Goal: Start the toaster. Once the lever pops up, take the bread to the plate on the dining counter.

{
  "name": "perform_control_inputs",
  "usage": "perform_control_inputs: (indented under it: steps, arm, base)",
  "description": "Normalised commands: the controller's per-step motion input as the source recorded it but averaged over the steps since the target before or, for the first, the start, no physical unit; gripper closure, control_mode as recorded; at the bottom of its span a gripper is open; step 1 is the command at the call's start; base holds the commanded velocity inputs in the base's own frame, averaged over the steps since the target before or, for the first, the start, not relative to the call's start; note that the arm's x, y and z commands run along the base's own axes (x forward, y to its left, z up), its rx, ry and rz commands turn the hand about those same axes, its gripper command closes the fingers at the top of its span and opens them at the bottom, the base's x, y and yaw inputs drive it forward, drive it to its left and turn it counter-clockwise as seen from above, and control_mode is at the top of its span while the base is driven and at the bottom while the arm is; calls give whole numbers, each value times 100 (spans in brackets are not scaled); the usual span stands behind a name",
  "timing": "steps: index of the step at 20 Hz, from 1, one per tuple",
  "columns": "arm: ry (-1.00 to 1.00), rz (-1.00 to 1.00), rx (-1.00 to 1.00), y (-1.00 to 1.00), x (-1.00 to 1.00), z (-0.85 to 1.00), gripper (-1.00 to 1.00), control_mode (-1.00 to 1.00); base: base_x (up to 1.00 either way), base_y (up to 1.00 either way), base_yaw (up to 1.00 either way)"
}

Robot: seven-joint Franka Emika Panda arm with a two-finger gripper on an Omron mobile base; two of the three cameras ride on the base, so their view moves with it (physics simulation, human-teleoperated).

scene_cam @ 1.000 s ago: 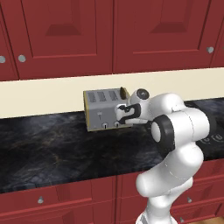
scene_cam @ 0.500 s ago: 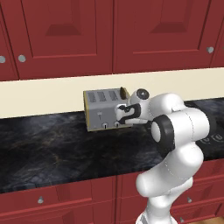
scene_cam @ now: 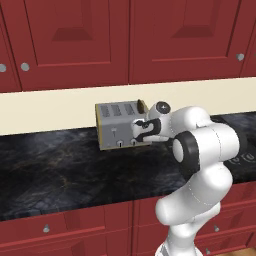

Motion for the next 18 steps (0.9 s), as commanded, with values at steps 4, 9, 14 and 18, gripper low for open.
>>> perform_control_inputs:
  steps: [4,9,14,18]
  arm:
    - [1,0,0,0,0,-8,-100,-100]
    - [4,0,0,0,0,-9,-100,-100]
    - [3,0,0,0,0,-7,-100,-100]
    - [2,0,0,0,0,-6,-100,-100]
  base:
    - [0,0,0]
    - [0,0,0]
    - [0,0,0]
    - [0,0,0]
